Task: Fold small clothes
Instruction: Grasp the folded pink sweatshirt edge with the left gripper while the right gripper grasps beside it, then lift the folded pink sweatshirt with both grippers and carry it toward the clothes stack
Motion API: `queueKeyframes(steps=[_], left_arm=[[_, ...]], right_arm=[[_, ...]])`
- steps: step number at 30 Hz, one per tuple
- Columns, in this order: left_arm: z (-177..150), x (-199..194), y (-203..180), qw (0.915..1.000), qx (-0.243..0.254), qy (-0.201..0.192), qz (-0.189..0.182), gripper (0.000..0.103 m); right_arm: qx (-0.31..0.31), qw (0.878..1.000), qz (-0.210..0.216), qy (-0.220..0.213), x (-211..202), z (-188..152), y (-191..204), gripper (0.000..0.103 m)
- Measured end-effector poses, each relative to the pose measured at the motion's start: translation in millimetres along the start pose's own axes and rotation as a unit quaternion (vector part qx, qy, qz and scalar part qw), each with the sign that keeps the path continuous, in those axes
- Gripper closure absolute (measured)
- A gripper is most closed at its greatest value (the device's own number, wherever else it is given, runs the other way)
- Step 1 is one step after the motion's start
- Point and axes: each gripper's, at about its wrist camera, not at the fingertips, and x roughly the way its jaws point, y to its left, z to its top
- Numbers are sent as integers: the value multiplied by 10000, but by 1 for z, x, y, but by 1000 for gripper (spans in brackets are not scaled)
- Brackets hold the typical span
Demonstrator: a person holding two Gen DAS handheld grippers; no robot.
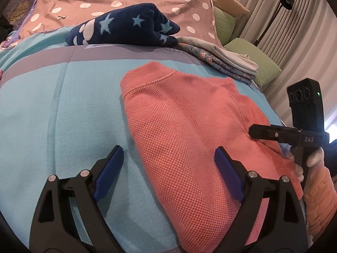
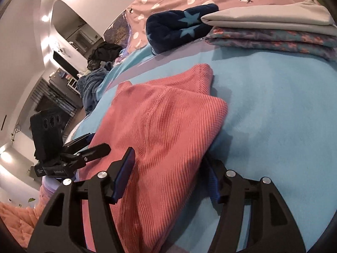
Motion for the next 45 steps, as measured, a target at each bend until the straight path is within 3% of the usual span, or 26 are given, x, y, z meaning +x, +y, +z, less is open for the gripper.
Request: queueKeyframes(steps=[10, 16, 18, 22, 24, 28, 32, 38, 45], left_arm=[[8, 9, -5, 9998, 142, 24, -114, 15], [7, 6, -2, 9993, 78, -33, -357, 33], [8, 7, 4, 9984, -113, -50, -549, 45], [9, 7, 14, 9961, -454, -115, -743, 62], [9, 3, 6, 9977, -286, -208, -580, 70], [8, -16, -27, 9980, 373, -519, 10, 78], [10, -54, -61, 9914, 867, -895, 397, 79], [12, -120, -108, 9790, 1348, -1458, 459, 79], [17, -162, -153, 9674, 1708, -1836, 367, 79]], right_arm=[[-217, 9998, 21, 22, 14, 11, 5, 40], [-221, 9997, -22, -34, 11, 7, 6, 43], [-188, 9998, -13, -50, 10, 7, 4, 46], [-62, 9998, -75, -152, 7, 7, 3, 64], [-138, 9992, -211, -325, 0, 5, 11, 78], [-579, 9935, -697, -683, -15, 0, 46, 82], [-888, 9853, -888, -1155, -49, -8, 82, 83], [-1193, 9710, -953, -1840, -112, -23, 122, 83], [-1497, 9520, -1220, -2374, -173, -31, 150, 83]])
